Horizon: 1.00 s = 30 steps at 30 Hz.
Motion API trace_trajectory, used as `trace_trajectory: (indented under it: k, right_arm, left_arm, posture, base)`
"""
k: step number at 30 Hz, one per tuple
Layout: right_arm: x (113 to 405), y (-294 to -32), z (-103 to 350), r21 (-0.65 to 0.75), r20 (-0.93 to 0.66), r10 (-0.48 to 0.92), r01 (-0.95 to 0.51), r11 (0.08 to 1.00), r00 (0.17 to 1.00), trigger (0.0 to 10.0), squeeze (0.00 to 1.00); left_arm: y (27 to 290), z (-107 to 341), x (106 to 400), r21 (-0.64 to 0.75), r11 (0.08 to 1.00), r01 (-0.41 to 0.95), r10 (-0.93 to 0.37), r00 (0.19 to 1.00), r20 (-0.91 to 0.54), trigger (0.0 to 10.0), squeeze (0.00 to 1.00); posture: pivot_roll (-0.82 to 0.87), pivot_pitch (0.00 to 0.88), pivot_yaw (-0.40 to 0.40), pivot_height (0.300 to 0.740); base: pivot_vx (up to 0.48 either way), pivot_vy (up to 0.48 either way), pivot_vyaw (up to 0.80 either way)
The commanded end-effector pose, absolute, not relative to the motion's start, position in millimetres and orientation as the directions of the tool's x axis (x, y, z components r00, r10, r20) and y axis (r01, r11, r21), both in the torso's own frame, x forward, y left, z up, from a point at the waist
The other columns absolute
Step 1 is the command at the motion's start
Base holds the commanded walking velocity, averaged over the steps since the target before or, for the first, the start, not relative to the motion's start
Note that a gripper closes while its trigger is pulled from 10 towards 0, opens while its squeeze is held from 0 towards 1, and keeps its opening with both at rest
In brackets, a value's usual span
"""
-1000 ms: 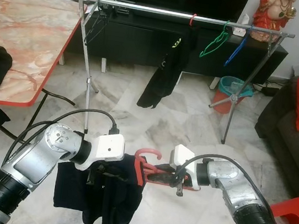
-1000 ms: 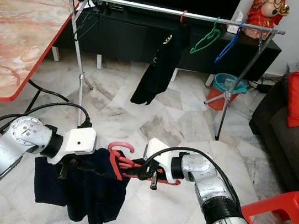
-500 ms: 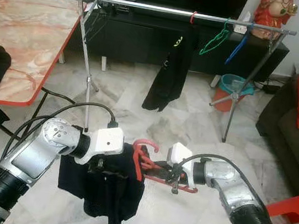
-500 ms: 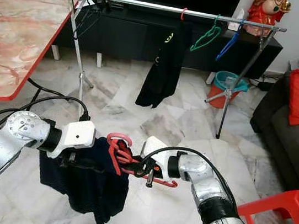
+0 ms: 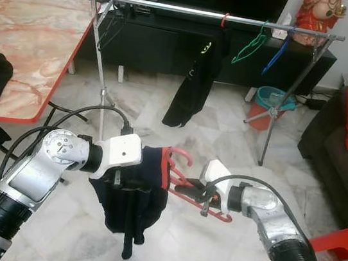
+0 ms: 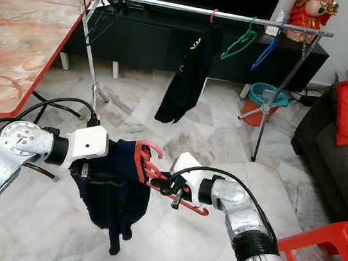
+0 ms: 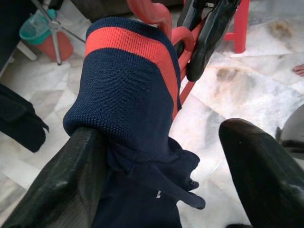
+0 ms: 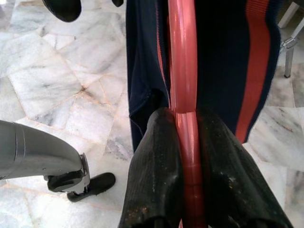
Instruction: Hang hanger
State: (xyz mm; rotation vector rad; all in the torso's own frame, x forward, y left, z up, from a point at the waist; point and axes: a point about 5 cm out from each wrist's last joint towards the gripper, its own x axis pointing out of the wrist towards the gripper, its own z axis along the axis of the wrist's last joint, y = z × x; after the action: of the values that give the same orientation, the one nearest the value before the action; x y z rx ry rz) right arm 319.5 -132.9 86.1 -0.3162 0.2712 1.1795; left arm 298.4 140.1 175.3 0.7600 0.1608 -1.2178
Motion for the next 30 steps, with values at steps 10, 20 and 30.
trace_trajectory:
  k: [10,20,30]
  right_arm:
    - [326.4,-137.3,93.2,-0.118,-0.336,0.849,-0.912,0.392,0.409,0.0,0.00]
    - [333.7,-137.1,97.8,-0.144,-0.306,0.821,-0.876,0.461,0.482,0.0,0.00]
    - [357.7,-143.7,121.7,-0.190,-0.168,0.667,-0.688,0.700,0.726,0.0,0.00]
  left_arm:
    - [139.4,201.2,318.9,0.706,0.177,0.686,-0.709,0.586,-0.392,10.0,0.00]
    - [142.3,207.8,325.2,0.795,0.173,0.581,-0.653,0.672,-0.349,10.0,0.00]
    - [171.2,200.8,338.6,0.796,0.549,0.257,-0.355,0.933,-0.056,10.0,0.00]
  posture:
    - [0.17,0.044,-0.122,0.736]
    - [0.17,0.062,-0.124,0.736]
    - [0.17,0.070,-0.127,0.736]
  base:
    - [0.000,0.000,0.00]
    - [0.000,0.000,0.00]
    - [0.000,0.000,0.00]
